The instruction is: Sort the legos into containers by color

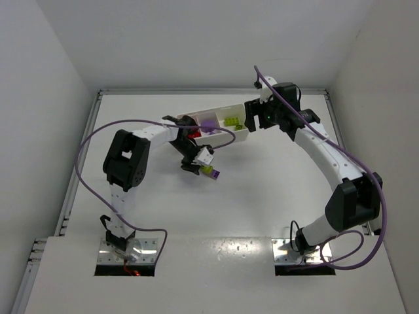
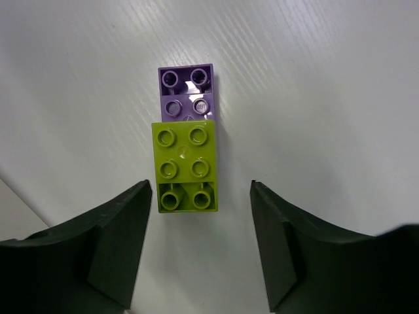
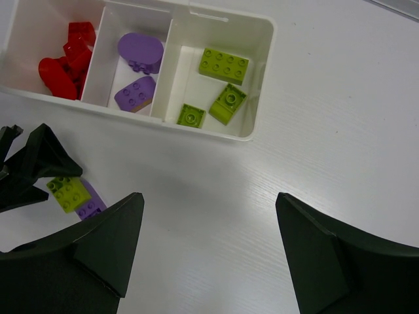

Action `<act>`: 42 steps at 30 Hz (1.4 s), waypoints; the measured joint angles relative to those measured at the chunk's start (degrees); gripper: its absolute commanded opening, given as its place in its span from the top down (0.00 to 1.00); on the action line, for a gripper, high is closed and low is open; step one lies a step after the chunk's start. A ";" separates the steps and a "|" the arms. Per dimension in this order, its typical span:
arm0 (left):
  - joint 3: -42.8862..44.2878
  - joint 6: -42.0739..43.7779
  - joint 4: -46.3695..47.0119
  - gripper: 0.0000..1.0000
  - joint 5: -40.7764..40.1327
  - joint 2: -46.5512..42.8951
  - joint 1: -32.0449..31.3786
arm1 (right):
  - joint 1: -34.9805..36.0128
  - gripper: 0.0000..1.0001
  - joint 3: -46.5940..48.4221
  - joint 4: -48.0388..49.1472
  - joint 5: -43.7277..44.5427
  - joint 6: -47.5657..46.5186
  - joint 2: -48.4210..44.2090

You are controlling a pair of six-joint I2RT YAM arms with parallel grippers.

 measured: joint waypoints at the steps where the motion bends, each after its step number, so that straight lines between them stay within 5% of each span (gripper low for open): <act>1: 0.04 0.00 -0.22 0.37 0.11 -0.07 0.00 | 0.00 0.18 0.00 0.00 0.00 0.00 0.00; 15: 2.51 -1.07 -0.74 0.61 2.16 -0.68 -0.39 | 0.00 0.21 0.00 0.02 0.00 -0.02 0.00; 18: 2.51 -0.76 -0.98 0.24 2.43 -0.68 -0.61 | 0.00 0.21 0.00 0.02 0.00 -0.02 0.00; 26: 2.38 0.11 -2.36 0.20 2.47 -0.68 -1.27 | 0.00 0.21 0.00 0.02 0.00 -0.02 0.00; 34: 2.40 0.17 -2.58 0.28 2.47 -0.68 -2.80 | 0.00 0.21 0.00 0.02 0.00 -0.02 0.00; 42: 2.67 -0.24 -2.78 0.47 2.40 -0.68 -3.93 | 0.00 0.21 0.00 0.02 0.00 -0.02 0.00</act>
